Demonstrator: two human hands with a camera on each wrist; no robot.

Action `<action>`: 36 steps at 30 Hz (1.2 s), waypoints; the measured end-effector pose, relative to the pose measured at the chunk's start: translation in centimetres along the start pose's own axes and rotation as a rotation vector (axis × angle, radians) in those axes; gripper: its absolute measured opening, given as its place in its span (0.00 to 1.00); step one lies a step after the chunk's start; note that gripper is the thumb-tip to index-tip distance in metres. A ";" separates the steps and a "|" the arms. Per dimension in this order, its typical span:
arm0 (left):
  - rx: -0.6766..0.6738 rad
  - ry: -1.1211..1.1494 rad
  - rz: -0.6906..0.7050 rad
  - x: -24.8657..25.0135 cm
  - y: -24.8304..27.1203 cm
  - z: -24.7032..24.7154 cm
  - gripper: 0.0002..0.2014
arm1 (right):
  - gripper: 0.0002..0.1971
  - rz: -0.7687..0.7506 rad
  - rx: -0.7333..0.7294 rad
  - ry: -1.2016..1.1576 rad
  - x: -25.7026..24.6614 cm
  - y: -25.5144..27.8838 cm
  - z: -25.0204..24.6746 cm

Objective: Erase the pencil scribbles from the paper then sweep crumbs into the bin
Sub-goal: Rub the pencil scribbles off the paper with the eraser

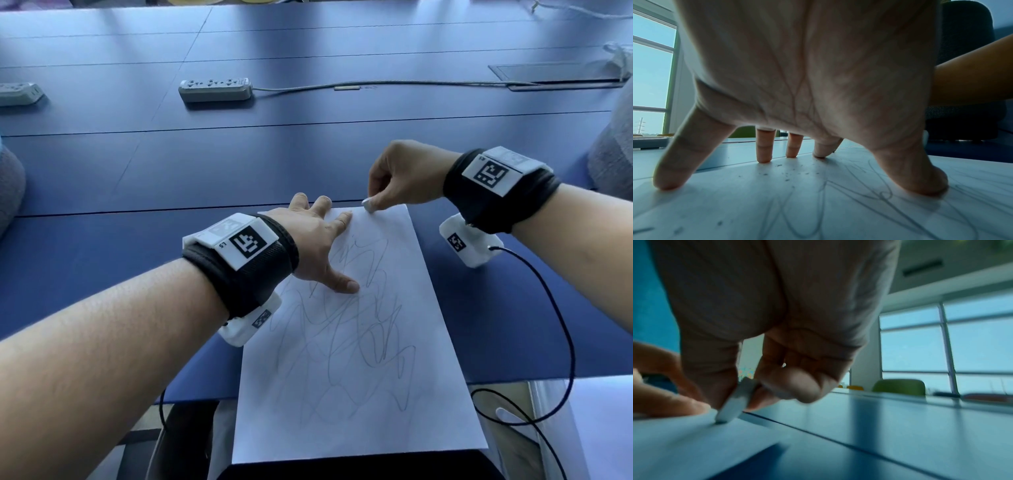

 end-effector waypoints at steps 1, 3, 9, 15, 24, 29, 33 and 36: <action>0.000 0.000 -0.001 0.0 0.0 0.0 0.60 | 0.09 -0.013 0.023 0.013 -0.3 0.1 0.1; 0.005 0.004 0.000 -0.1 0.1 0.0 0.59 | 0.07 -0.084 -0.033 0.060 -1.5 0.7 0.9; 0.012 0.016 0.000 -0.1 0.1 0.1 0.59 | 0.07 -0.098 0.014 0.044 -1.6 0.9 0.9; 0.010 0.037 0.001 -0.1 0.2 0.2 0.58 | 0.08 -0.118 -0.074 0.058 -2.1 1.5 1.3; 0.019 0.061 -0.003 -0.3 0.2 0.4 0.58 | 0.08 -0.149 -0.037 0.069 -2.4 1.7 1.6; 0.020 0.069 -0.012 -0.4 0.3 0.5 0.59 | 0.07 -0.143 -0.173 -0.059 -1.6 1.8 1.9; 0.018 0.069 -0.028 -0.2 0.5 0.6 0.62 | 0.11 0.042 -0.167 -0.426 0.2 0.7 1.4; -0.015 -0.026 -0.071 1.0 1.0 -0.2 0.58 | 0.07 0.167 -0.242 -0.638 1.3 0.3 1.6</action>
Point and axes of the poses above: each hand's wrist, its own y-axis away from the middle knuckle, its own z-axis out of the palm, x = y × z, the point moved 1 cm from there along -y, towards the middle knuckle, and after that the axes turned 14 degrees about z, right-handed, at the moved point
